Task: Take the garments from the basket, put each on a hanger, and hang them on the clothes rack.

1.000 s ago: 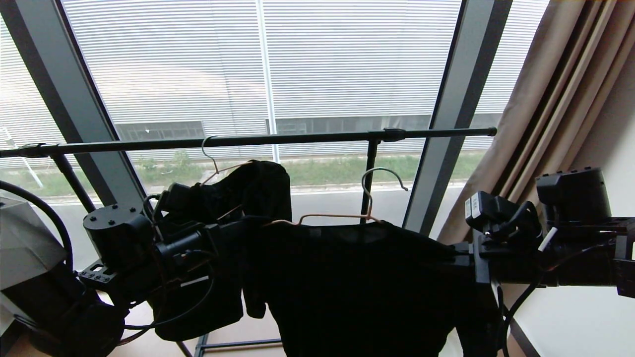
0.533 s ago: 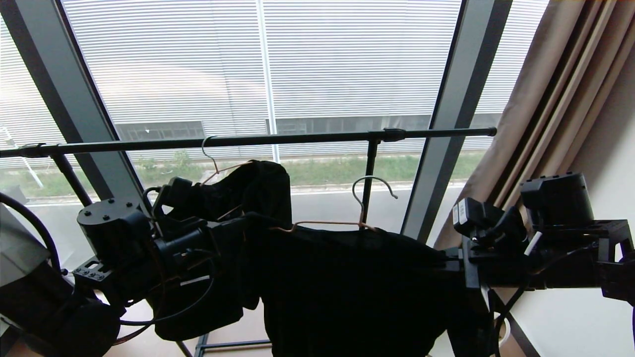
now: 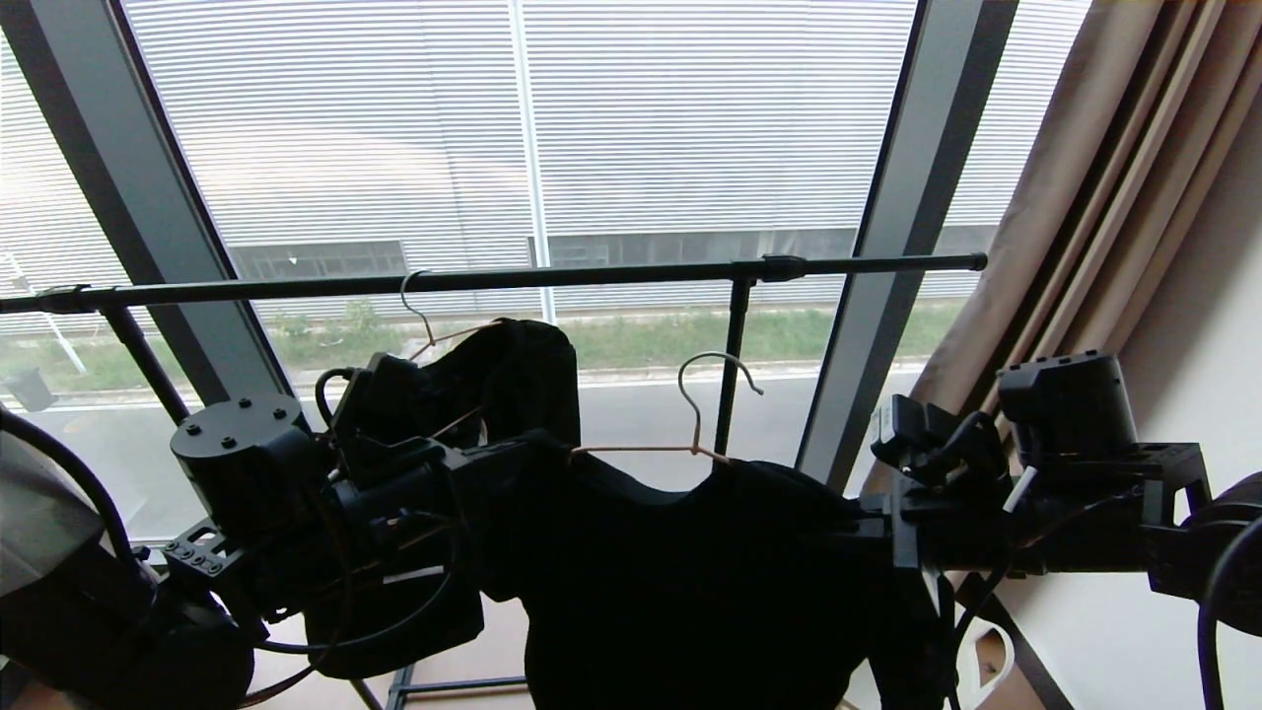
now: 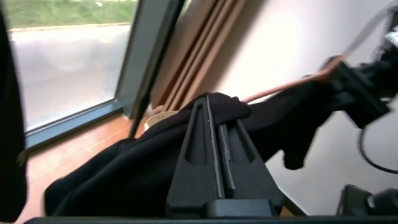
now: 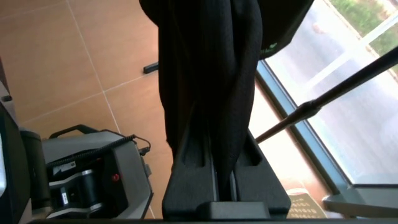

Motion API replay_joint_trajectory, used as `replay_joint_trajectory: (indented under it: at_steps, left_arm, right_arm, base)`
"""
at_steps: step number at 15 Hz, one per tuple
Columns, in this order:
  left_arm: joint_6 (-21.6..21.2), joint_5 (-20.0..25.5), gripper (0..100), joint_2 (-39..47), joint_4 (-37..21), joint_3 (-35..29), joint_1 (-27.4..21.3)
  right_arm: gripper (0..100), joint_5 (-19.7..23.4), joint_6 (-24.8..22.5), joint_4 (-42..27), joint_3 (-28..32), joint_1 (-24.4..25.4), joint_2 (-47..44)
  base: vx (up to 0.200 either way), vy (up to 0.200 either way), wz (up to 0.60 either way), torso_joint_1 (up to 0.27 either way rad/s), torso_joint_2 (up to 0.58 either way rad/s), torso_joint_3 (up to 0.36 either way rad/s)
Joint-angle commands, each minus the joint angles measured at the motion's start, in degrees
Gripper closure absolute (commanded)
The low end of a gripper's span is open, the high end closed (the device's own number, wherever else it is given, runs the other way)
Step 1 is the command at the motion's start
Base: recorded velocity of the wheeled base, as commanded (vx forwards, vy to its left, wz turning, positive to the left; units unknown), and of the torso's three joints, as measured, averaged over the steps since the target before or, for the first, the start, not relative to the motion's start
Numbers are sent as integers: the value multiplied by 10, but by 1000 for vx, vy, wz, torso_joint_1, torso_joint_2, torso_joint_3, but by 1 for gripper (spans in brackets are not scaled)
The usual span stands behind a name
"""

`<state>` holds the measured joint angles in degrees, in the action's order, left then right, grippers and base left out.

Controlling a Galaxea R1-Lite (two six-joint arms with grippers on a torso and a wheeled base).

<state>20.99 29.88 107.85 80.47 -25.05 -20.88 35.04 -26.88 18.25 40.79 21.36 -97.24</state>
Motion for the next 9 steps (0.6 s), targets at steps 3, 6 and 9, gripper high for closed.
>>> replay_joint_trajectory:
  at_steps: [3,6,9]
  left_arm:
    - [0,0,100,-23,-1,4,-26]
    - [0,0,100,-32,-1,0,-34]
    - [0,-1,100,-35,-1,-9,-67]
  right_arm:
    - [100,-20,4,1,3,8,-15]
    - [100,-24,15,1,4,15,-15]
    - [100,-25,36,35,-2,19,-18]
  base:
    - [0,0,0,0,0,0]
    - [0,0,0,0,0,0]
    - [0,0,0,0,0,0]
